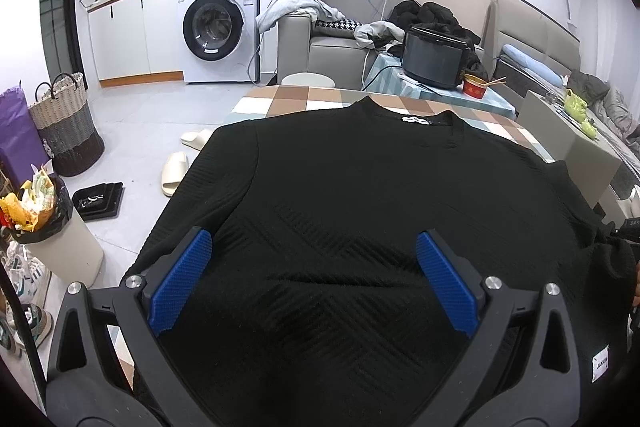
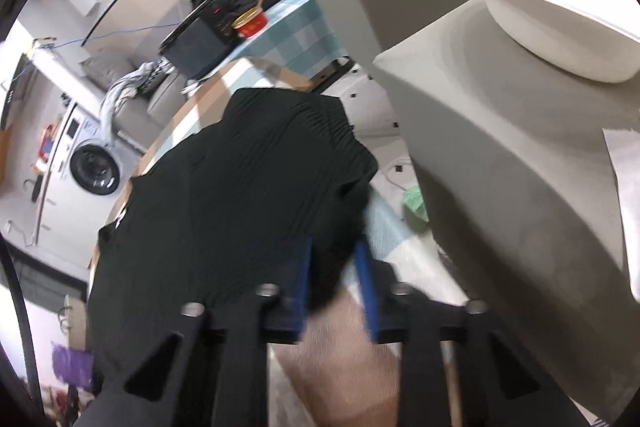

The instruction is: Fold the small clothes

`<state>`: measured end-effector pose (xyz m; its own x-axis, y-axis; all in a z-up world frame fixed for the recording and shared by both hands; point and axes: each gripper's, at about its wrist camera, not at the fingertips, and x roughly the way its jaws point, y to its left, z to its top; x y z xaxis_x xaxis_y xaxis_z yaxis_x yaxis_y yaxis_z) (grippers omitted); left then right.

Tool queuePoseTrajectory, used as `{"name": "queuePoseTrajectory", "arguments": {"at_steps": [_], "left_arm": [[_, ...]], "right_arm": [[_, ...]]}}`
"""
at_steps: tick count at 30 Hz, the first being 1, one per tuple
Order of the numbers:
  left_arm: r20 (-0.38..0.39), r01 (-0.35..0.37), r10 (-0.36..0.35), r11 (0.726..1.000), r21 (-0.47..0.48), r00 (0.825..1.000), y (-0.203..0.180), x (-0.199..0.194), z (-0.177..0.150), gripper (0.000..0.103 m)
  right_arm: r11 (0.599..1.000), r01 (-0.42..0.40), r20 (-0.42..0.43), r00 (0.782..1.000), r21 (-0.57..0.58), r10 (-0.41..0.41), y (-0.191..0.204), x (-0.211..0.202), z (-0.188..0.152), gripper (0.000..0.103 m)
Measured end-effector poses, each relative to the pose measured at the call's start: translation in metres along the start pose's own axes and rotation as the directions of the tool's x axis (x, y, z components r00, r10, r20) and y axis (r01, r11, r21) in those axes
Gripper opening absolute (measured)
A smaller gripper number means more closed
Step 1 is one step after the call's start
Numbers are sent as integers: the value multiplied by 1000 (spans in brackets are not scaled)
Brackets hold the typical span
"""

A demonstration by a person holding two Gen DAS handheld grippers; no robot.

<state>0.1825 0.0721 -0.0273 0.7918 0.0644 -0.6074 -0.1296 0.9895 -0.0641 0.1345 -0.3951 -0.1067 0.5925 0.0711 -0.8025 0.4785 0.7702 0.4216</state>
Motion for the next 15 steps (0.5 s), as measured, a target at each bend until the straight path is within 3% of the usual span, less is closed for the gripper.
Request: {"name": "queuePoseTrajectory", "arguments": {"at_steps": [5, 9, 12, 15], "left_arm": [[5, -18, 18, 1000, 0, 1000, 7, 3, -1, 102], [5, -15, 15, 1000, -12, 1000, 15, 4, -2, 102], [9, -16, 16, 1000, -18, 1000, 20, 3, -2, 102], [19, -29, 29, 999, -20, 999, 26, -2, -2, 102]], "right_arm": [[997, 12, 69, 998, -83, -6, 17, -13, 10, 9], [969, -50, 133, 988, -241, 84, 60, -29, 24, 9], [889, -160, 114, 967, -430, 230, 119, -36, 27, 9], [748, -293, -35, 940, -595, 340, 180, -30, 13, 9]]}}
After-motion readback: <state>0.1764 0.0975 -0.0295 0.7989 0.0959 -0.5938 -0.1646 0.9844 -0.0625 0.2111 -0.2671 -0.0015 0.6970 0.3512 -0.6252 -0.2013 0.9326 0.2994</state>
